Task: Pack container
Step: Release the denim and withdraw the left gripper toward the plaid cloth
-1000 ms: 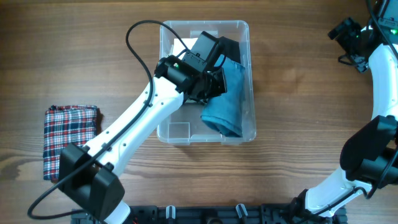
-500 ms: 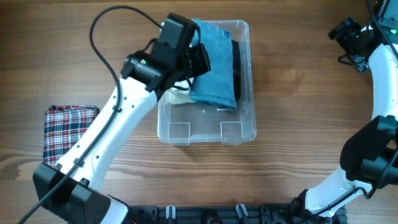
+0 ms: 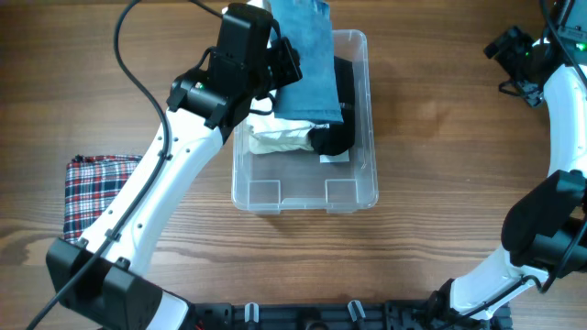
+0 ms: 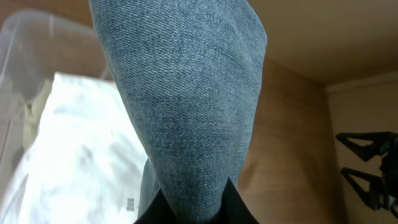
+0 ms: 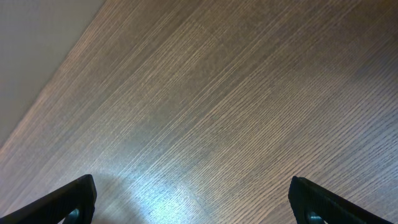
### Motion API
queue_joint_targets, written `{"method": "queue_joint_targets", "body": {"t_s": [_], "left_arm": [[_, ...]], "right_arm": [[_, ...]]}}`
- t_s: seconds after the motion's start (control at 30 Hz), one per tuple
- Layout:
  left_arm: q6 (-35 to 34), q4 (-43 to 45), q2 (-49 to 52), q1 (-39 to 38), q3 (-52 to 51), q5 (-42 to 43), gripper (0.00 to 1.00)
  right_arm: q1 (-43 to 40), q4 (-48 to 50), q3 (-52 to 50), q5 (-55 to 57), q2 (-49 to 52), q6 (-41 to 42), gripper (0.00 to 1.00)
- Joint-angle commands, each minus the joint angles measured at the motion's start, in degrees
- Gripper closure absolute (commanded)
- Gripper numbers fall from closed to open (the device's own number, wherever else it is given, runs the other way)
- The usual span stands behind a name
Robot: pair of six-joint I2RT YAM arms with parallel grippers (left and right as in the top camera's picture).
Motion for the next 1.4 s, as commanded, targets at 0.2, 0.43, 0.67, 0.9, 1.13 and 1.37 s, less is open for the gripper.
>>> {"method": "queue_joint_targets", "body": {"t_s": [0.2,0.43,0.67,0.9,1.13,1.37], "left_arm": [[8.0,8.9,8.6,2.5,0.8,-1.2,0.90],[8.0,8.6,10.1,6.8,0.8,-1.2,0.29],[16.2,7.2,8.0,9.6,0.8,-1.3,0.00],[17.0,-6.3,-3.6,20.2,0.8,-3.4,0.00],[16.8,-24.8,-12.8,35.6,0.8,-3.6,0.00],[12.3,-44.2,-10.3,46.7,0.8,-4.2,0.21]], "right_arm": [[0.2,0.0,0.1,-0.3,0.4,0.8,0.00],[0.2,0.0,0.1,-0.3,0.4,0.8,0.00],[0.2,0.0,0.1,-0.3,0.4,0.8,0.00],[0.2,0.0,0.1,-0.3,0.4,0.8,0.00],[0.2,0.0,0.1,-0.3,0.4,0.8,0.00],[0.2,0.0,0.1,-0.3,0.4,0.8,0.00]]}}
